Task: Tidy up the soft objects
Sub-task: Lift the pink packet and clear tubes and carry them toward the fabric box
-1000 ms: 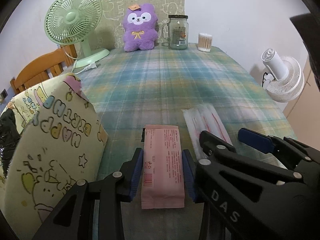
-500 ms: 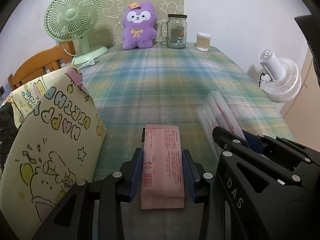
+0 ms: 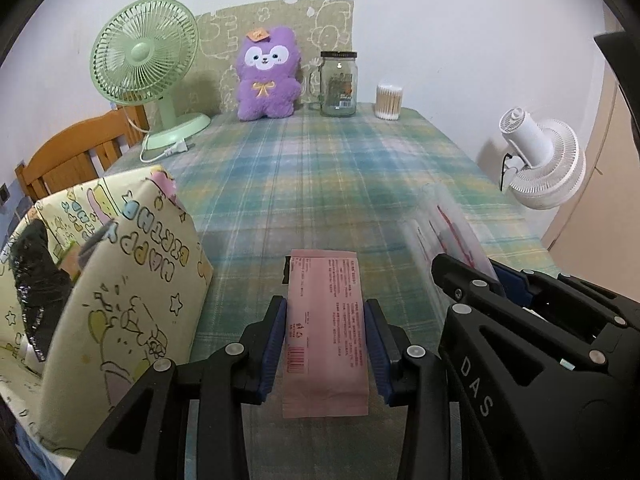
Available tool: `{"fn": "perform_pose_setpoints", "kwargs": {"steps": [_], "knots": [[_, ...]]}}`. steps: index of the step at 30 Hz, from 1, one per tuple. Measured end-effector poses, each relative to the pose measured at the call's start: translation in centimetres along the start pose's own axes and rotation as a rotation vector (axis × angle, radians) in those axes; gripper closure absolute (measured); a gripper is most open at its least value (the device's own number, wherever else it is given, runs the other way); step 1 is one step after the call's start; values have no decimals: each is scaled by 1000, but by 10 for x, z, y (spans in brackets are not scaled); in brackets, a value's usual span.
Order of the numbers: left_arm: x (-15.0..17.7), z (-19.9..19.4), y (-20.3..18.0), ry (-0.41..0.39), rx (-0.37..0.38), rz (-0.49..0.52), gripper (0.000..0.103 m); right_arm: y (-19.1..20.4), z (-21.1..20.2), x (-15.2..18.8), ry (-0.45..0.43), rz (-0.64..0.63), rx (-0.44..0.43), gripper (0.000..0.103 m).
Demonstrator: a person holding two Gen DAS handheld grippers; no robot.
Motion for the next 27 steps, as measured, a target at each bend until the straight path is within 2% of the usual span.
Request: {"fn": "perform_pose_setpoints", "kwargs": {"steps": [27], "knots": [[-30, -72, -11, -120, 46, 25, 64, -1, -86, -27, -146, 29, 32, 85]]}}
Point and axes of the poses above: each gripper's, at about its wrist camera, not at the fingertips, and z roughly the way its jaws point, y to its left, x to its underside, the point moved 9 cm from there along z, roughly the way its jaws point, and after that the axes turned 1 degree about -y, right-handed, at the moved point
